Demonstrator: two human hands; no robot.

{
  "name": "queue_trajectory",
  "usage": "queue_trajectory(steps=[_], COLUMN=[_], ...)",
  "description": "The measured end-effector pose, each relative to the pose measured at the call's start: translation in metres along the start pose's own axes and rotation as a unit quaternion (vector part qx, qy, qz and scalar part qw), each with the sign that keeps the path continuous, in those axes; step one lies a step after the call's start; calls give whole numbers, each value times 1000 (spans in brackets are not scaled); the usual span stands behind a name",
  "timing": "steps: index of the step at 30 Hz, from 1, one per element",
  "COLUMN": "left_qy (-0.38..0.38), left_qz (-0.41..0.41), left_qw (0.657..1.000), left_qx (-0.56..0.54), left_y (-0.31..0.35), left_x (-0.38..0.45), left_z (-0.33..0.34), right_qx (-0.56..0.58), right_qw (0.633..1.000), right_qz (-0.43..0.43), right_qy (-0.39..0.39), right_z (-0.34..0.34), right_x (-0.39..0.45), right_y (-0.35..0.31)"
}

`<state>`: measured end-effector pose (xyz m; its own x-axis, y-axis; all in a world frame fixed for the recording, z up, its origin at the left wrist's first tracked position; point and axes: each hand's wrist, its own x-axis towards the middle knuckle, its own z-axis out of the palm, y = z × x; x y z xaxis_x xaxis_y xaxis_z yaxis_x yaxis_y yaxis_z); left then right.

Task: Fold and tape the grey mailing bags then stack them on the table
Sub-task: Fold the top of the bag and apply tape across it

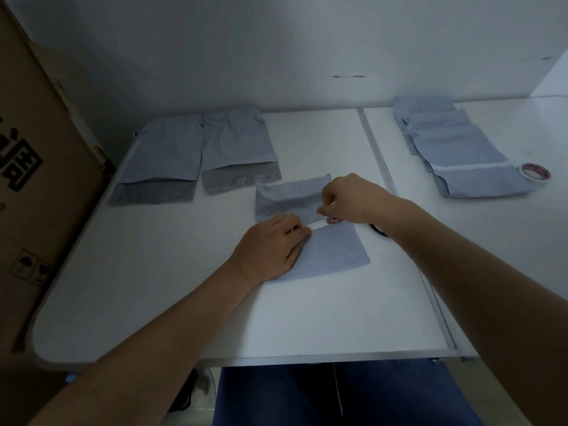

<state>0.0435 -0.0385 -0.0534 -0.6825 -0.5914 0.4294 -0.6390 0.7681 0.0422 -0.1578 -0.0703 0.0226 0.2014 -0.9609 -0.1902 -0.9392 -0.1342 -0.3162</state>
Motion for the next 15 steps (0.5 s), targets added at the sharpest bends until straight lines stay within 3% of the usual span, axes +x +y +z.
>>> queue_trajectory(steps=[15], left_qy=[2], left_qz=[5], left_qw=[1000], left_qx=[-7], left_y=[-2], left_x=[0], left_z=[2], right_qx=[-13], right_qw=[1000], right_qz=[9], right_qy=[6], right_z=[6], right_x=[0], right_y=[7])
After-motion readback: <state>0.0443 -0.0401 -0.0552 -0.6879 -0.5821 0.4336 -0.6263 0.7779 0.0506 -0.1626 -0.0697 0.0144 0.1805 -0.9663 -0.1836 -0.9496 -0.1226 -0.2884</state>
